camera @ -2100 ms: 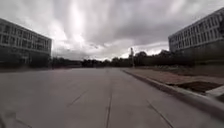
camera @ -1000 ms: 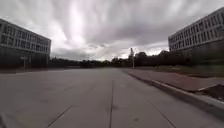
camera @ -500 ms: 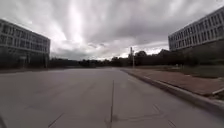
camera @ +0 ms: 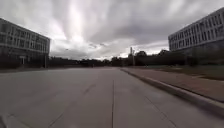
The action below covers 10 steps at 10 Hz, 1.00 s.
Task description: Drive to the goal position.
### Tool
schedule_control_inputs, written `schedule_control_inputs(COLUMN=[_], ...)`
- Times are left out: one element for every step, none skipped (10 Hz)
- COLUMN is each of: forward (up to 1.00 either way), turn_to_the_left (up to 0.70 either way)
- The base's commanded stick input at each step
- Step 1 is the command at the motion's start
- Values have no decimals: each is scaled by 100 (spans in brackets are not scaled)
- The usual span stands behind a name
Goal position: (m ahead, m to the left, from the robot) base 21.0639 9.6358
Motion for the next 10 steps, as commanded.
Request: schedule_control_inputs(forward=[70, 70, 70, 70, 70, 70, 70, 70, 70, 70], turn_to_the_left=[0, 0, 0, 0, 0, 0, 0, 0, 0, 0])
